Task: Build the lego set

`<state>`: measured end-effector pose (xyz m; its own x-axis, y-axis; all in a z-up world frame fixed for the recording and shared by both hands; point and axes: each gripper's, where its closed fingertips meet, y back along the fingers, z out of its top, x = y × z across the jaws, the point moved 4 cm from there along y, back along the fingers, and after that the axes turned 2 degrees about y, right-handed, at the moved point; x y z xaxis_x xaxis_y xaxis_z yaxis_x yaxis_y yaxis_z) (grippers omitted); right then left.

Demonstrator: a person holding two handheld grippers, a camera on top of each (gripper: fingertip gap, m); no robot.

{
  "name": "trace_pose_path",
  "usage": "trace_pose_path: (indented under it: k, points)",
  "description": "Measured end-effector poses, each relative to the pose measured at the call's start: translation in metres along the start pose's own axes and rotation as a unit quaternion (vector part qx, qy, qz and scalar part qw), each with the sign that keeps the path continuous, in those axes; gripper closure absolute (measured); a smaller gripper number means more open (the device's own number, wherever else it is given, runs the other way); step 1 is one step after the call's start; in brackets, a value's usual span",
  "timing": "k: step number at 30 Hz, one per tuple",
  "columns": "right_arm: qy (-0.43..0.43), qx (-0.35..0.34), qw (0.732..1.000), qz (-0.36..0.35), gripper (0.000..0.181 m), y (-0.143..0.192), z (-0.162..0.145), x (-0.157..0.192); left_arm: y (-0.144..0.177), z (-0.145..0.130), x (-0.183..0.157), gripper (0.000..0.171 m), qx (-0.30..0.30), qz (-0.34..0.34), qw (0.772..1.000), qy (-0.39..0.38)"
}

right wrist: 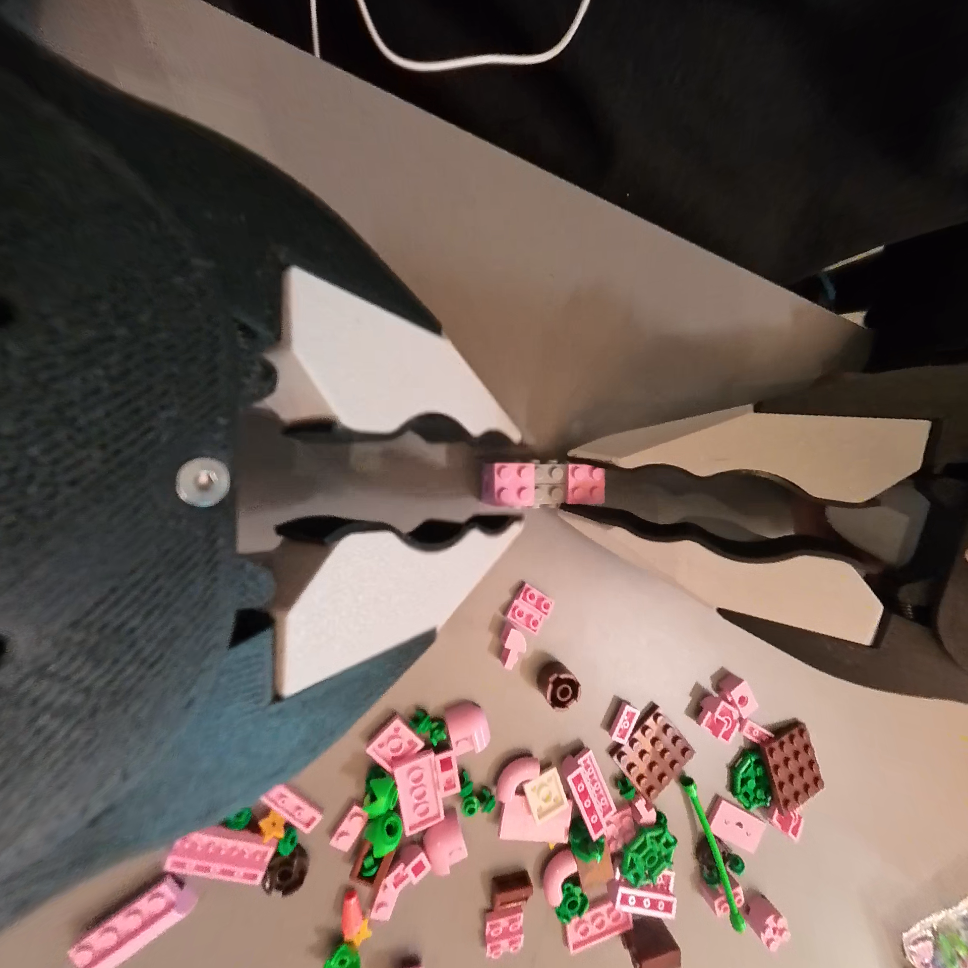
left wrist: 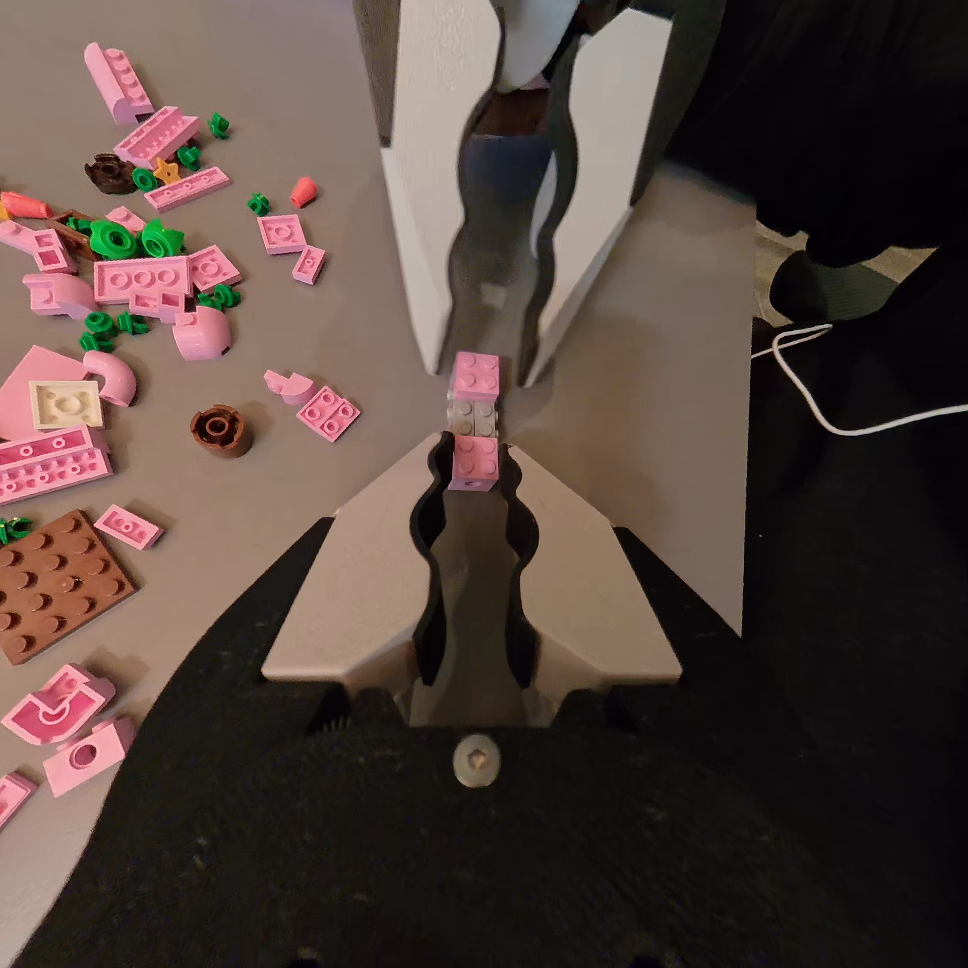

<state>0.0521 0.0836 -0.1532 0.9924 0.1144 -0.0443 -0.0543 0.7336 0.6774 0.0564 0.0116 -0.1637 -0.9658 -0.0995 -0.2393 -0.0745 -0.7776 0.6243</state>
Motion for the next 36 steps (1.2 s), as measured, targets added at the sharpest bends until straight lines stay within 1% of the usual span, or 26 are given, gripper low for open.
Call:
trace_pose_path:
  k: [1, 2, 5, 7, 9, 11, 13, 15, 17, 18, 19, 22, 24, 26, 28, 31, 34, 36]
  points:
    - [-0.007, -0.007, 1.000, -0.004, 0.143, 0.001, 0.001, 0.000, 0.000, 0.000, 0.000, 0.156, 0.000, 0.001, 1.000, -0.001]
    - [-0.012, -0.024, 1.000, -0.005, 0.139, 0.004, 0.004, 0.000, 0.000, 0.000, 0.000, 0.156, 0.000, 0.001, 1.000, -0.001]
    - [-0.006, -0.078, 0.997, -0.022, 0.139, 0.016, 0.017, -0.002, 0.000, 0.000, 0.000, 0.156, 0.000, -0.002, 1.000, 0.002]
    - [0.005, -0.073, 0.997, -0.041, 0.138, 0.015, 0.017, -0.004, 0.000, 0.000, 0.001, 0.157, -0.001, -0.013, 1.000, 0.013]
    - [0.017, -0.056, 0.997, -0.052, 0.133, 0.009, 0.014, -0.004, 0.002, 0.001, 0.005, 0.157, -0.009, -0.025, 0.999, 0.041]
    - [0.046, -0.051, 0.994, -0.079, 0.134, 0.004, 0.016, -0.006, 0.010, 0.006, 0.008, 0.156, -0.049, -0.051, 0.995, 0.073]
    - [0.105, -0.071, 0.982, -0.140, 0.137, 0.008, 0.026, -0.009, 0.025, 0.013, 0.012, 0.156, -0.116, -0.096, 0.980, 0.127]
    - [0.145, -0.103, 0.967, -0.184, 0.135, 0.016, 0.037, -0.009, 0.038, 0.016, 0.017, 0.157, -0.169, -0.164, 0.953, 0.193]
    - [0.152, -0.118, 0.961, -0.201, 0.129, 0.021, 0.042, -0.009, 0.044, 0.015, 0.022, 0.157, -0.191, -0.213, 0.925, 0.249]
    - [0.151, -0.118, 0.959, -0.207, 0.124, 0.021, 0.043, -0.010, 0.046, 0.016, 0.021, 0.157, -0.196, -0.234, 0.915, 0.263]
    - [0.151, -0.116, 0.959, -0.208, 0.122, 0.021, 0.042, -0.010, 0.046, 0.016, 0.020, 0.157, -0.196, -0.249, 0.910, 0.269]
    - [0.155, -0.114, 0.961, -0.201, 0.122, 0.017, 0.042, -0.008, 0.043, 0.015, 0.012, 0.157, -0.180, -0.279, 0.905, 0.267]
    - [0.162, -0.121, 0.961, -0.190, 0.126, 0.014, 0.046, -0.003, 0.044, 0.017, 0.005, 0.157, -0.177, -0.315, 0.892, 0.272]
    - [0.168, -0.133, 0.961, -0.172, 0.132, 0.013, 0.050, 0.004, 0.049, 0.019, 0.001, 0.157, -0.186, -0.352, 0.874, 0.279]
    - [0.172, -0.146, 0.960, -0.164, 0.138, 0.013, 0.055, 0.009, 0.051, 0.020, -0.001, 0.157, -0.189, -0.376, 0.860, 0.288]
    - [0.176, -0.171, 0.956, -0.159, 0.149, 0.018, 0.063, 0.014, 0.050, 0.019, -0.007, 0.157, -0.176, -0.396, 0.855, 0.286]
    - [0.172, -0.182, 0.957, -0.145, 0.150, 0.019, 0.065, 0.018, 0.049, 0.019, -0.011, 0.157, -0.169, -0.407, 0.853, 0.280]
    - [0.173, -0.174, 0.959, -0.140, 0.150, 0.017, 0.063, 0.018, 0.051, 0.020, -0.013, 0.157, -0.171, -0.423, 0.845, 0.279]
